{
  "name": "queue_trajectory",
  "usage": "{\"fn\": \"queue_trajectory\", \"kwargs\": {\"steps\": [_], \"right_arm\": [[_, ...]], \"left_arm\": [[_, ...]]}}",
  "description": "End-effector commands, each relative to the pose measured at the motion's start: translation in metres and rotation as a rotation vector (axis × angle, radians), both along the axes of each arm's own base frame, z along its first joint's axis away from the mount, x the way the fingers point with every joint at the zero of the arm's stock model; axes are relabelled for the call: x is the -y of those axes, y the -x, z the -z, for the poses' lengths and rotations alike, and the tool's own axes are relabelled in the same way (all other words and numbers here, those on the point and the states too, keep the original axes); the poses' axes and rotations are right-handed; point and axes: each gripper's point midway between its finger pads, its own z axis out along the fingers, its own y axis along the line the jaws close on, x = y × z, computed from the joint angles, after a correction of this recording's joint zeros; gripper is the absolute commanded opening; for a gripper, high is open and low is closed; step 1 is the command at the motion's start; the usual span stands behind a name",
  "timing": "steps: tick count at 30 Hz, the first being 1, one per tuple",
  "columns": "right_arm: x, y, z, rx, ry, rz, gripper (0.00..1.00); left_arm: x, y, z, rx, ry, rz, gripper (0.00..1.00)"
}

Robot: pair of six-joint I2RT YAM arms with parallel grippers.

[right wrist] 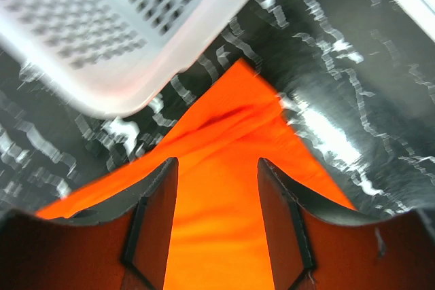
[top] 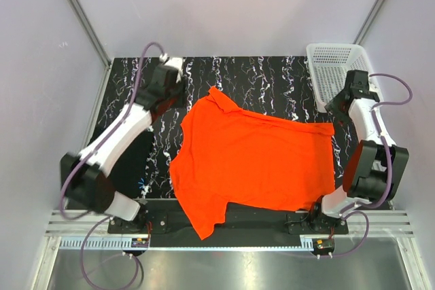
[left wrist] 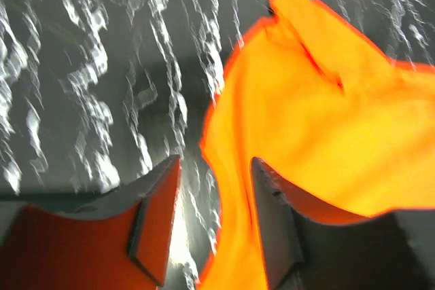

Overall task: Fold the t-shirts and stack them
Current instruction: Flatten the tshirt out

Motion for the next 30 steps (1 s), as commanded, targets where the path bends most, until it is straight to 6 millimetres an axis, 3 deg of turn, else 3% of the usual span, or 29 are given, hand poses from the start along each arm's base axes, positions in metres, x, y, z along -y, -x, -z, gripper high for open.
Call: {"fn": "queue_trajectory", "kwargs": {"steps": [1,2,4,5,7,9,13,20,21,25,30], "right_arm": [[-0.022,0.005,-0.037,0.054,-0.067,-0.113,0.57],[-0.035,0.007,-0.043,0.077,-0.099,-0.146,0.58],[-0.069,0.011,-0.042,0.084,-0.179,-0.240,0.59],[-0.103,0.013,-0.046,0.089,-0.192,-0.332,0.59],[-0.141,0.024,-0.040,0.067,-0.238,-0.431,0.59],[-0.191,0.041,-0.028,0.021,-0.286,-0.546,0.59],[-0.241,0.063,0.000,-0.070,-0.383,-0.657,0.58],[-0.253,0.075,0.002,-0.097,-0.383,-0.730,0.57],[-0.253,0.077,0.004,-0.107,-0.382,-0.729,0.57],[-0.253,0.083,0.009,-0.123,-0.394,-0.728,0.57],[-0.252,0.086,0.020,-0.160,-0.395,-0.728,0.57]], "left_arm": [[0.007,0.066,0.019,-0.132,0.186,0.009,0.48],[0.003,0.085,0.045,-0.204,0.204,-0.019,0.47],[0.005,0.103,0.056,-0.244,0.242,-0.012,0.47],[0.006,0.115,0.072,-0.298,0.258,-0.011,0.47],[0.009,0.120,0.080,-0.332,0.264,-0.004,0.46],[0.009,0.121,0.087,-0.357,0.271,-0.026,0.46],[0.015,0.107,0.105,-0.382,0.269,-0.045,0.42],[0.015,0.091,0.158,-0.497,0.263,-0.125,0.38],[0.009,0.093,0.174,-0.536,0.243,-0.153,0.38],[-0.014,0.076,0.196,-0.588,0.244,-0.231,0.37],[-0.049,0.049,0.201,-0.588,0.196,-0.311,0.37]]}}
